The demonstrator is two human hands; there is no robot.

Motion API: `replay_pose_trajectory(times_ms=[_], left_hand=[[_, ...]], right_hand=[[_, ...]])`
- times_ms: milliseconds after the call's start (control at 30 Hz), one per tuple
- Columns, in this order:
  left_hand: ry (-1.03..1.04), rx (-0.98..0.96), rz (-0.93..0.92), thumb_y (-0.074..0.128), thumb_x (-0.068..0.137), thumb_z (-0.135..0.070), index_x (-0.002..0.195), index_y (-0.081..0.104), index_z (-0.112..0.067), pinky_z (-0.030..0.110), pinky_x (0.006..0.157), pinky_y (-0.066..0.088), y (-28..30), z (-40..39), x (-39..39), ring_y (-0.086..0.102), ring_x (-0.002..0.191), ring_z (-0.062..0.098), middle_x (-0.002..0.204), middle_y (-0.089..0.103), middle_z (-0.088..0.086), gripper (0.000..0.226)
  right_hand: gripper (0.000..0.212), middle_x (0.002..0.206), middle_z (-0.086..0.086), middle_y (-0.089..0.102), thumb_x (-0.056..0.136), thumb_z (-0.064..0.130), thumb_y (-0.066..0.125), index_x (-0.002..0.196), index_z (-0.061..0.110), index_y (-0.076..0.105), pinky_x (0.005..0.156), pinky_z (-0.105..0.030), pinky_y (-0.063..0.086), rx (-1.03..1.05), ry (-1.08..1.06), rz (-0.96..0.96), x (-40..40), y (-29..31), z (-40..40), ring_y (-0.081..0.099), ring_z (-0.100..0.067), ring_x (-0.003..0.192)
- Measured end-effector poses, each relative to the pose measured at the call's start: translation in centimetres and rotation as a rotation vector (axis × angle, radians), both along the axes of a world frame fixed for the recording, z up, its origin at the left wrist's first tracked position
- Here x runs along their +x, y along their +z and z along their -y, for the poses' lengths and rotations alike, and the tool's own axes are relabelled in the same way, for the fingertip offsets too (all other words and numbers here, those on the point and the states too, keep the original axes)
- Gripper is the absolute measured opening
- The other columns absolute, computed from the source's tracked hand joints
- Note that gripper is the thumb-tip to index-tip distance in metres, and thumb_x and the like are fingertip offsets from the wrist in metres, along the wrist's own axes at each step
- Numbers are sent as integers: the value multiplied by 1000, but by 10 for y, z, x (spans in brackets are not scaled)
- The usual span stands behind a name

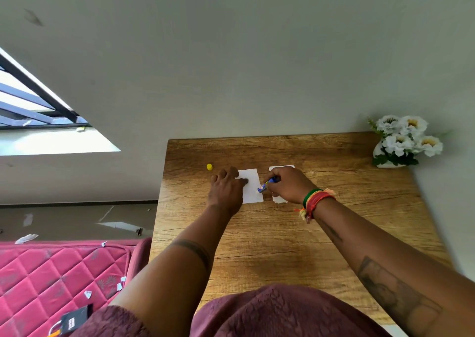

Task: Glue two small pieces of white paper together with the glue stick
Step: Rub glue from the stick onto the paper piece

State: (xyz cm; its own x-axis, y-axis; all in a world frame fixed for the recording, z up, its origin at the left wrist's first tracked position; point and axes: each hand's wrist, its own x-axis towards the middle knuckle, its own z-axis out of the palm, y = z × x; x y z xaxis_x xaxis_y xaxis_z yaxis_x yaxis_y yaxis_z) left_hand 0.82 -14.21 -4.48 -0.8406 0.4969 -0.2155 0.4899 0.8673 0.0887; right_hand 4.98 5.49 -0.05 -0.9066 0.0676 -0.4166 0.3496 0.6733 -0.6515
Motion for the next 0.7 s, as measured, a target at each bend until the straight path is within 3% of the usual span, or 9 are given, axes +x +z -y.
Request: replay_pose_trajectory(times_ms=[100,233,400,533,700], left_hand=[[9,30,25,50,97,-20,147,51,-32,44,100,34,-1,1,1,40,127,31,144,47,2,52],[38,81,30,49,97,-19,149,48,-26,44,100,36,1,3,0,44,126,32,144,54,3,52],[95,238,102,56,94,-8,142,56,-21,45,103,41,4,7,-3,53,123,32,141,61,5,50],[165,331,117,55,96,-6,140,59,-21,44,96,45,3,12,-1,56,116,33,134,66,3,46],[199,339,98,58,96,-6,145,51,-21,42,88,47,5,9,-3,56,113,33,126,71,2,52]], right_hand=[[16,89,-6,77,91,14,63,99,24,73,80,-46,61,-143,-117,57,0,-2,-6,75,-30,84],[14,103,-3,72,93,16,66,100,26,72,78,-39,62,-166,-153,38,-2,-7,-4,75,-22,84],[18,117,0,69,95,21,65,111,25,72,75,-27,49,8,-89,-58,-11,-14,14,64,-17,95],[24,120,-6,70,96,19,63,118,18,71,84,-30,53,164,66,-129,-19,-13,29,66,-23,103],[24,120,-6,68,97,21,60,118,17,68,79,-28,42,331,232,-224,-29,-13,40,63,-26,105]])
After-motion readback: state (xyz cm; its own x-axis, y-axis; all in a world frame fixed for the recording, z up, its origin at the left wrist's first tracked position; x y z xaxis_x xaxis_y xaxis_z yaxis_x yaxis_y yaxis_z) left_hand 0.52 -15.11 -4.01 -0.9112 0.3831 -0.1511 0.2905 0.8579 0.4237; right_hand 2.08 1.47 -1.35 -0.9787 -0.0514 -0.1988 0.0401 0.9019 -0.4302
